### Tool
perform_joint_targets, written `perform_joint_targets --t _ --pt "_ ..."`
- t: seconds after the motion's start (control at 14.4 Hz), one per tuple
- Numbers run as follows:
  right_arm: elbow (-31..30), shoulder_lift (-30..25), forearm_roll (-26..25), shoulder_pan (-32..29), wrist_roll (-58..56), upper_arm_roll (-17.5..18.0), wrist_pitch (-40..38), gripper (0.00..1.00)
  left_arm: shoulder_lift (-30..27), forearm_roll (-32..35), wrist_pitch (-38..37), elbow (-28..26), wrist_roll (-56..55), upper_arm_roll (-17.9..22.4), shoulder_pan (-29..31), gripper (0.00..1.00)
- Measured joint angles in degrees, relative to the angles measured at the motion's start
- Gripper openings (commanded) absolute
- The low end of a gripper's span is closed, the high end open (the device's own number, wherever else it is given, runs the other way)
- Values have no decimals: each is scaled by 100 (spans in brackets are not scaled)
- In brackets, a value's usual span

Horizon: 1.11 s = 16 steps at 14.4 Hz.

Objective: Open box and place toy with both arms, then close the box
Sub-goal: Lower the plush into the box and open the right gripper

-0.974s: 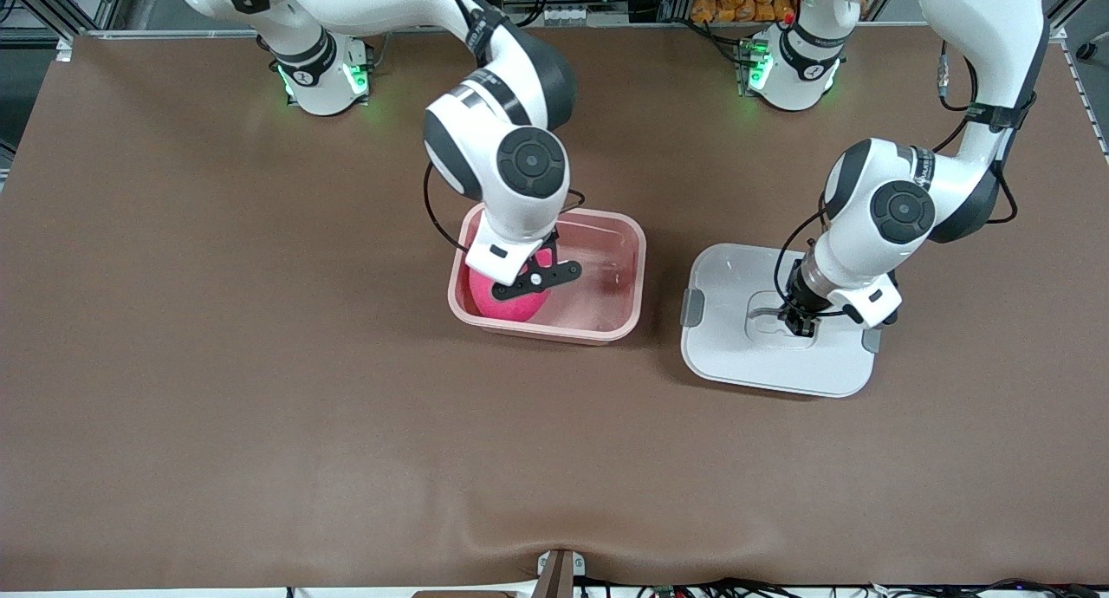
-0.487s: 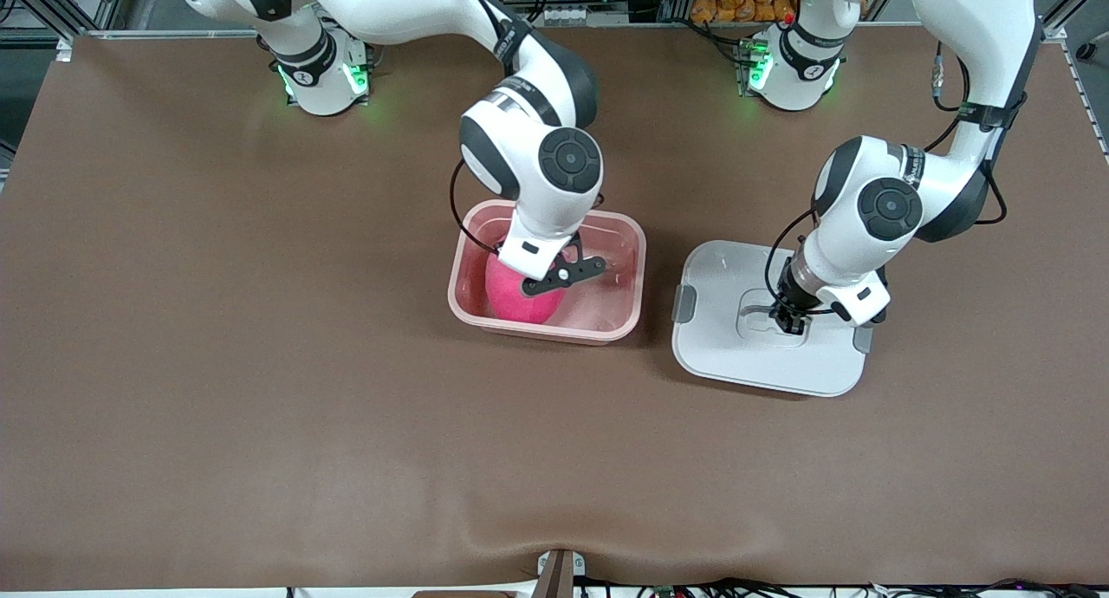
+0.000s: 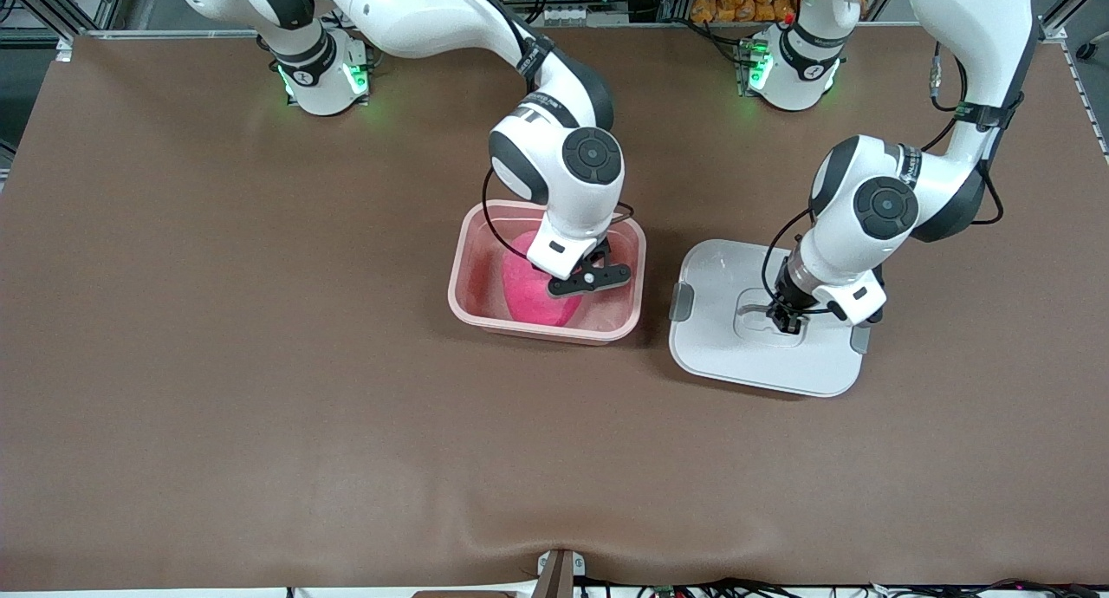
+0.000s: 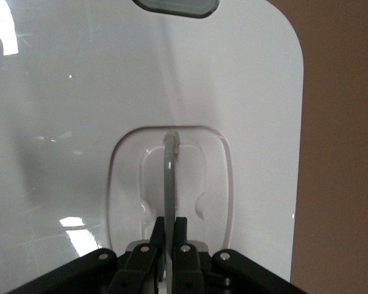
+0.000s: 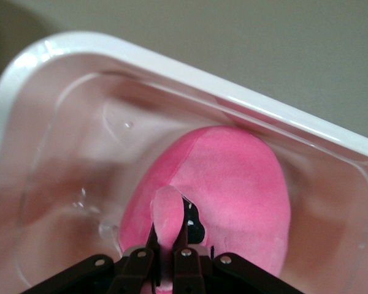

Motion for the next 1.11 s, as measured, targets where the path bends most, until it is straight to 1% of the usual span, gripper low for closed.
perform_joint_targets --t 0.42,0.63,0.7,0.77,0.83,1.11 --pt "-373 27 2 140 790 7 942 0 6 0 0 0 29 0 0 0" --pt "-459 134 2 229 1034 8 1225 0 22 0 0 0 32 0 -3 0" --pt "-477 185 2 248 1112 8 1286 2 26 0 0 0 33 0 -4 0" --pt "-489 230 2 259 1181 8 1335 49 27 0 0 0 34 0 -4 0" --pt "-488 256 2 260 1221 4 1357 99 29 0 0 0 35 0 -5 0" --pt "-437 241 0 237 1223 -82 1380 100 34 0 0 0 36 0 -8 0"
